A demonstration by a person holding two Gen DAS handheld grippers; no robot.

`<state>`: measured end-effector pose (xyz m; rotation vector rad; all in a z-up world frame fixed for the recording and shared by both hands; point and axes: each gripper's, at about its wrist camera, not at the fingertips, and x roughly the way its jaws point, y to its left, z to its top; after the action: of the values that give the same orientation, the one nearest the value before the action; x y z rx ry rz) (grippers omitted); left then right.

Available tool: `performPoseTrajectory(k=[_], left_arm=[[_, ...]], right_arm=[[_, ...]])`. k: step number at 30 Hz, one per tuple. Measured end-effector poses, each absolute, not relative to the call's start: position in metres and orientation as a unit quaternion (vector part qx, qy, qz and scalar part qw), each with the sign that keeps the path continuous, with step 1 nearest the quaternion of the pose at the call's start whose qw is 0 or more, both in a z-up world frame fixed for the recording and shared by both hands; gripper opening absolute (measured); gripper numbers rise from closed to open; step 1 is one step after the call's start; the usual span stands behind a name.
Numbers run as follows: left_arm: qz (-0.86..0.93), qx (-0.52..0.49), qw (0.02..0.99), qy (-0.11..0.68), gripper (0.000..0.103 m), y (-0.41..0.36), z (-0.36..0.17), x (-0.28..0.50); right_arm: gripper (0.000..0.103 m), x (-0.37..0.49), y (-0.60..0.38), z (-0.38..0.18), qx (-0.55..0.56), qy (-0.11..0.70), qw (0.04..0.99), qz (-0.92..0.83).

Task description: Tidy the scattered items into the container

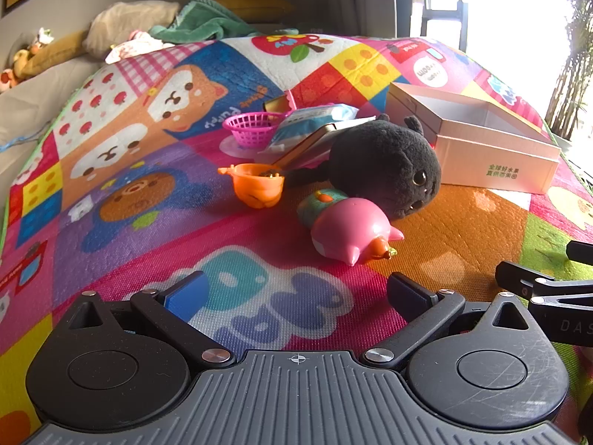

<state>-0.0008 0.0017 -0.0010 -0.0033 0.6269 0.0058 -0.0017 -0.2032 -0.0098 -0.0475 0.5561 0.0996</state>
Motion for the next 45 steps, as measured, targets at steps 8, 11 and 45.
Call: performPoseTrajectory(k=[8,11,45], left_arm=[[0.003,-0.002,0.951,0.308,0.103,0.0017,-0.001,-0.0008],[0.003,-0.002,0.951,0.308,0.103,0.0017,-0.001,-0.0008],[-0.015,0.018,0.952,0.305,0.103,-0.0027,0.0003,-0.0039]], right_arm=[[0.103,-0.0021,-0.2039,-0.0095,-0.023,0.274,0.96,0.049],[0.103,-0.002,-0.2038,-0.0095,-0.024,0.274,0.96,0.049],[0.103,-0.0017,-0.2074,-0.008,-0.015,0.288,0.955,0.064]])
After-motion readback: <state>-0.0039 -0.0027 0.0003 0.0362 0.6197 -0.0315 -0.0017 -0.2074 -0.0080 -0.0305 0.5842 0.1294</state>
